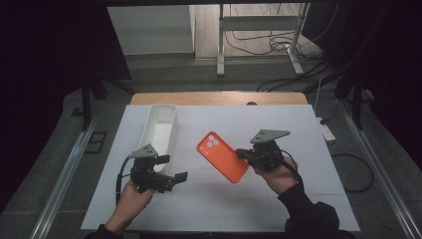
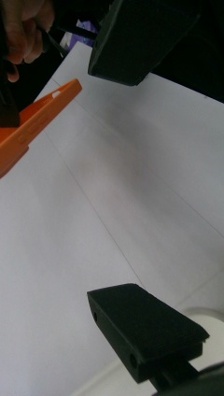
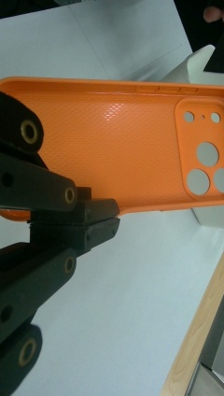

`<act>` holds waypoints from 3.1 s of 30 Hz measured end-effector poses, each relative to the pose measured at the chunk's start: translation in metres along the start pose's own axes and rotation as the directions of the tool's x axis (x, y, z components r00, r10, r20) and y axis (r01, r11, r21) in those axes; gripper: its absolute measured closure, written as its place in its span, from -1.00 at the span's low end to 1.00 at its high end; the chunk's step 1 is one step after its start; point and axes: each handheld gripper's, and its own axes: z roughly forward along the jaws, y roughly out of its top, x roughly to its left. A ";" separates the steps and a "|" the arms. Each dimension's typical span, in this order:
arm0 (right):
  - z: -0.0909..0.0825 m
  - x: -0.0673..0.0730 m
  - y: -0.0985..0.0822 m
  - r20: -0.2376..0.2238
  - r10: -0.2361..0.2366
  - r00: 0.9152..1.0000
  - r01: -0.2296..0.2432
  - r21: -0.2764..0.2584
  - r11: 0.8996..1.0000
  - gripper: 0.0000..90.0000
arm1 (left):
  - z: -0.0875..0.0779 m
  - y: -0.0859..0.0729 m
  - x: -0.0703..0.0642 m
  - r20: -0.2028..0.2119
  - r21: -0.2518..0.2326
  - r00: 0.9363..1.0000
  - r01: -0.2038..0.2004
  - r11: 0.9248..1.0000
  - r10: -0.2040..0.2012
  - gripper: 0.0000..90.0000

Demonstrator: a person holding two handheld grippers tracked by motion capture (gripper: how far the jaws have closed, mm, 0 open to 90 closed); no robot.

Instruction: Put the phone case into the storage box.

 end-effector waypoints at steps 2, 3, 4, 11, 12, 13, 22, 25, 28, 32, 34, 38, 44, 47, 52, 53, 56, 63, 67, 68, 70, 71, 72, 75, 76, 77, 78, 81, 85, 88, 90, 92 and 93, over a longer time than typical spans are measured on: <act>0.000 0.000 0.000 0.001 -0.003 1.000 0.003 -0.005 1.000 0.98 | 0.005 0.004 0.000 0.012 0.003 1.000 0.006 1.000 -0.006 -1.00; 0.000 0.001 0.001 0.004 -0.002 1.000 0.002 -0.009 1.000 0.98 | 0.006 0.005 0.000 0.017 0.005 1.000 0.006 1.000 -0.006 -1.00; 0.000 0.001 0.001 0.004 -0.002 1.000 0.002 -0.009 1.000 0.98 | 0.008 0.007 0.000 0.022 0.008 1.000 0.007 1.000 -0.007 -1.00; 0.001 0.003 0.002 0.012 -0.010 1.000 0.010 -0.015 1.000 0.98 | 0.021 0.017 0.001 0.057 0.022 0.998 0.010 1.000 -0.012 -1.00; 0.001 0.004 0.002 0.014 -0.012 1.000 0.012 -0.015 1.000 0.98 | 0.023 0.018 0.001 0.057 0.030 0.998 0.010 1.000 -0.012 -1.00; 0.001 0.004 0.002 0.016 -0.016 1.000 0.016 -0.016 1.000 0.98 | 0.024 0.018 0.001 0.060 0.033 0.998 0.009 0.999 -0.011 -1.00; 0.002 0.006 0.003 0.016 -0.014 1.000 0.014 -0.029 0.999 0.98 | 0.037 0.024 0.001 0.091 0.064 0.995 0.037 0.997 -0.042 -1.00; 0.002 0.007 0.003 0.017 -0.013 1.000 0.014 -0.033 0.999 0.98 | 0.039 0.025 0.002 0.094 0.069 0.994 0.044 0.997 -0.050 -1.00; 0.002 0.008 0.003 0.018 -0.015 1.000 0.015 -0.036 0.999 0.98 | 0.042 0.027 0.002 0.105 0.073 0.992 0.059 0.996 -0.067 -1.00; 0.003 0.009 0.003 0.014 -0.014 1.000 0.014 -0.040 0.999 0.98 | 0.045 0.027 0.002 0.112 0.078 0.991 0.063 0.995 -0.071 -1.00; 0.004 0.010 0.004 0.011 -0.015 1.000 0.015 -0.041 0.999 0.98 | 0.047 0.027 0.002 0.115 0.081 0.990 0.069 0.994 -0.078 -1.00; 0.004 0.012 0.004 0.009 -0.014 1.000 0.014 -0.046 0.999 0.98 | 0.049 0.029 0.003 0.126 0.073 0.987 0.094 0.993 -0.102 -1.00; 0.007 0.016 0.005 0.004 -0.014 1.000 0.014 -0.052 0.999 0.98 | 0.054 0.032 0.003 0.163 0.070 0.977 0.127 0.989 -0.137 -1.00; 0.007 0.017 0.005 0.003 -0.013 1.000 0.014 -0.055 0.998 0.98 | 0.056 0.034 0.004 0.184 0.067 0.972 0.133 0.989 -0.144 -0.99; 0.009 0.020 0.006 0.000 -0.021 1.000 0.021 -0.056 0.998 0.98 | 0.061 0.036 0.002 0.206 0.085 0.966 0.139 0.987 -0.154 -0.93; 0.009 0.021 0.006 0.001 -0.024 1.000 0.024 -0.056 0.998 0.98 | 0.062 0.036 0.002 0.206 0.087 0.966 0.137 0.987 -0.153 -0.91; 0.010 0.023 0.006 0.000 -0.025 1.000 0.025 -0.059 0.998 0.98 | 0.064 0.037 0.002 0.201 0.100 0.966 0.143 0.985 -0.161 -0.87; 0.010 0.026 0.005 -0.005 -0.030 1.000 0.030 -0.059 0.998 0.98 | 0.068 0.038 0.003 0.212 0.103 0.959 0.169 0.980 -0.188 -0.68; 0.010 0.026 0.006 -0.007 -0.034 0.999 0.033 -0.064 0.997 0.98 | 0.070 0.038 0.005 0.236 0.104 0.950 0.184 0.977 -0.204 -0.44; 0.010 0.027 0.006 -0.007 -0.034 0.999 0.033 -0.065 0.997 0.98 | 0.070 0.038 0.005 0.241 0.105 0.948 0.187 0.977 -0.208 -0.36; 0.010 0.027 0.006 -0.007 -0.035 0.999 0.034 -0.066 0.997 0.98 | 0.070 0.038 0.005 0.252 0.103 0.943 0.196 0.975 -0.216 -0.24; 0.010 0.027 0.006 -0.007 -0.034 0.999 0.033 -0.066 0.997 0.98 | 0.070 0.038 0.005 0.259 0.105 0.941 0.198 0.975 -0.219 -0.15; 0.010 0.027 0.006 -0.007 -0.036 0.999 0.035 -0.067 0.997 0.98 | 0.070 0.038 0.005 0.262 0.106 0.939 0.201 0.974 -0.223 -0.05; 0.010 0.028 0.006 -0.007 -0.038 0.999 0.037 -0.067 0.997 0.98 | 0.070 0.037 0.006 0.274 0.110 0.933 0.212 0.971 -0.235 0.16; 0.010 0.028 0.006 -0.008 -0.037 0.999 0.036 -0.066 0.997 0.98 | 0.070 0.037 0.006 0.280 0.109 0.929 0.218 0.970 -0.240 0.26; 0.010 0.028 0.006 -0.008 -0.037 0.999 0.036 -0.066 0.997 0.98 | 0.070 0.037 0.006 0.284 0.112 0.927 0.221 0.969 -0.244 0.26; 0.011 0.028 0.006 -0.008 -0.037 0.999 0.037 -0.066 0.997 0.98 | 0.070 0.037 0.007 0.290 0.116 0.924 0.226 0.967 -0.251 0.31; 0.011 0.029 0.005 -0.007 -0.042 0.999 0.041 -0.064 0.997 0.98 | 0.070 0.036 0.007 0.306 0.117 0.916 0.233 0.965 -0.258 0.54; 0.012 0.029 0.005 -0.008 -0.043 0.999 0.043 -0.063 0.997 0.98 | 0.070 0.035 0.009 0.329 0.126 0.899 0.260 0.957 -0.288 0.71; 0.013 0.029 0.004 -0.012 -0.043 0.999 0.042 -0.064 0.997 0.98 | 0.070 0.034 0.010 0.342 0.139 0.883 0.292 0.946 -0.323 0.82; 0.014 0.029 0.004 -0.016 -0.044 0.999 0.043 -0.062 0.997 0.98 | 0.071 0.032 0.012 0.344 0.146 0.877 0.302 0.942 -0.335 0.88; 0.015 0.029 0.003 -0.016 -0.046 0.999 0.045 -0.058 0.997 0.97 | 0.071 0.031 0.012 0.339 0.147 0.878 0.304 0.941 -0.337 0.88; 0.015 0.029 0.003 -0.019 -0.045 0.999 0.044 -0.058 0.997 0.97 | 0.071 0.031 0.012 0.337 0.147 0.880 0.302 0.942 -0.335 0.89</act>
